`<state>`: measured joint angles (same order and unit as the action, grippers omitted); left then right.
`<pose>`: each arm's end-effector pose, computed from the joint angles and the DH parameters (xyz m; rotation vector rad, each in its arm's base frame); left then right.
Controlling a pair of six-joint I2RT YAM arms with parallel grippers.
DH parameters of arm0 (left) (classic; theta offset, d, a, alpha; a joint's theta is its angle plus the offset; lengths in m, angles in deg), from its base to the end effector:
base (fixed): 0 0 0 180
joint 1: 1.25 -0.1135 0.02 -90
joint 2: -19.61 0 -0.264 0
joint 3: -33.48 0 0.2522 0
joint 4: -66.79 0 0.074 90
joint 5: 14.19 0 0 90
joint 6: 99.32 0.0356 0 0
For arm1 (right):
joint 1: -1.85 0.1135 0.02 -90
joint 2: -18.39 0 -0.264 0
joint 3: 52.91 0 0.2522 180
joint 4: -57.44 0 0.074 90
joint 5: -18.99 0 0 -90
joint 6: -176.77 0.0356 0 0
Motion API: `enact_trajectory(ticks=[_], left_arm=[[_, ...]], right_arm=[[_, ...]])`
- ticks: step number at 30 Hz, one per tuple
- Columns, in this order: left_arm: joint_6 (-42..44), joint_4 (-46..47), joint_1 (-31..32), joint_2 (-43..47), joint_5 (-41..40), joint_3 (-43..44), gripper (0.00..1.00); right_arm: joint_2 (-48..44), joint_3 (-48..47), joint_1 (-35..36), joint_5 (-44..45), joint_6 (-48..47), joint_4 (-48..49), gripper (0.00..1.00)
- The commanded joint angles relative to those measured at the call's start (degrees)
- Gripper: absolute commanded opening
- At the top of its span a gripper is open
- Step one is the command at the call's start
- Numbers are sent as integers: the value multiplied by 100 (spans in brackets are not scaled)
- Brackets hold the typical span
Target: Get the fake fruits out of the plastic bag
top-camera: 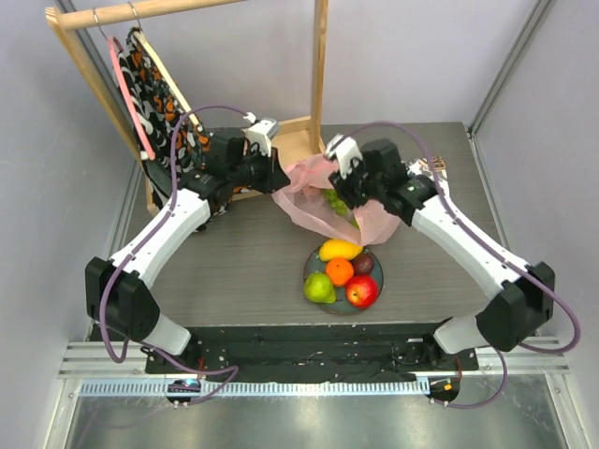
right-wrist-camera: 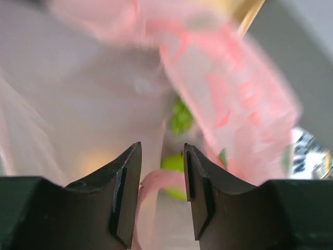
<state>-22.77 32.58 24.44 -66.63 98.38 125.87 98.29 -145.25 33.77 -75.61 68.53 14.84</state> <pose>0.3075 -0.1631 0.3537 0.4758 2.0694 -0.8202 0.2656 0.1688 0.3727 -0.9354 1.8841 0.2280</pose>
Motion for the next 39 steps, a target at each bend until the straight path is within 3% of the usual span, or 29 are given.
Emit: enact_trajectory(ticks=[1,7,11,22,33,35,39], left_arm=[[220,-21,208,291,160,135,0],[289,260,577,616,196,-374,0],[220,278,604,705,239,-525,0],[976,-284,876,731,257,-805,0],[1662,-741,876,898,-235,-1218,0],[1688,-724,876,907,-262,-1245,0],[1671,-645,876,837,-244,-1245,0]], right_arm=[[-446,791,-19,108,-759,-745,43],[-1098,1178,-19,110,-751,-2212,41],[-1442,1566,-28,310,-664,-1864,42],[-318,1346,-28,987,-514,-650,58],[1176,450,-686,970,-119,-526,57],[1430,345,-757,996,-127,-491,61],[1765,282,-784,988,-276,-657,76]])
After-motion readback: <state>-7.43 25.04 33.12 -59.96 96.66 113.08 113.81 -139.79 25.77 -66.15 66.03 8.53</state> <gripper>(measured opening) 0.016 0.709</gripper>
